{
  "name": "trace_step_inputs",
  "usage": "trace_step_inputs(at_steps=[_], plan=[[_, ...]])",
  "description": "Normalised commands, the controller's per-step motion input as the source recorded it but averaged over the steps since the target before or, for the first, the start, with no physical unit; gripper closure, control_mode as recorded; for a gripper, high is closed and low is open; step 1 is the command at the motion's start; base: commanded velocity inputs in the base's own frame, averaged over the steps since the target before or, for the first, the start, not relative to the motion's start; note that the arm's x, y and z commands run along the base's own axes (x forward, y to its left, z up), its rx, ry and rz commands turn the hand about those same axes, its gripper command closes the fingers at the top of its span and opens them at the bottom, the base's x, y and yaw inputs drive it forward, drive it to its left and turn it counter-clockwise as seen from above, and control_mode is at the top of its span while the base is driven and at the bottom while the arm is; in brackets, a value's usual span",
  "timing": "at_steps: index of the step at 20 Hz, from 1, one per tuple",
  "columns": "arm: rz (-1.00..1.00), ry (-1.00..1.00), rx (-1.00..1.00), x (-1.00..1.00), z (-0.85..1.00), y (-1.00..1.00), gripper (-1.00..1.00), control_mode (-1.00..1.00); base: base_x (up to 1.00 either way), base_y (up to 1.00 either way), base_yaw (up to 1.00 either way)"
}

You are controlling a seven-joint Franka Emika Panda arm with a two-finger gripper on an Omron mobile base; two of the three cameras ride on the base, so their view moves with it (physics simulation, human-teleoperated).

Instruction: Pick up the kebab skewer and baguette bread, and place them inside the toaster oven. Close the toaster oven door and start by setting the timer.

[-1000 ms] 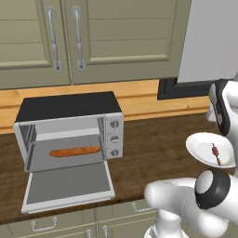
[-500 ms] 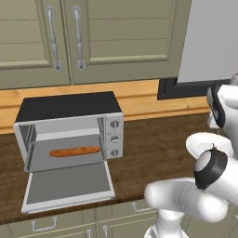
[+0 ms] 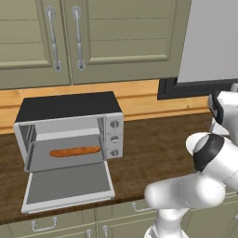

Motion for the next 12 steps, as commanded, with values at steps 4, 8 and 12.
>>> trace_step_inputs(at_steps=[4,8,12], plan=[[0.00,0.00,0.01,0.49,-0.40,-0.01,-1.00,-1.00,0.00,0.00,0.00],[0.01,0.00,0.01,0.47,-0.41,-0.03,-1.00,-1.00,0.00,0.00,0.00],[0.02,0.00,0.07,0.32,-0.48,-0.19,-1.00,-1.00,0.00,0.00,0.00]])
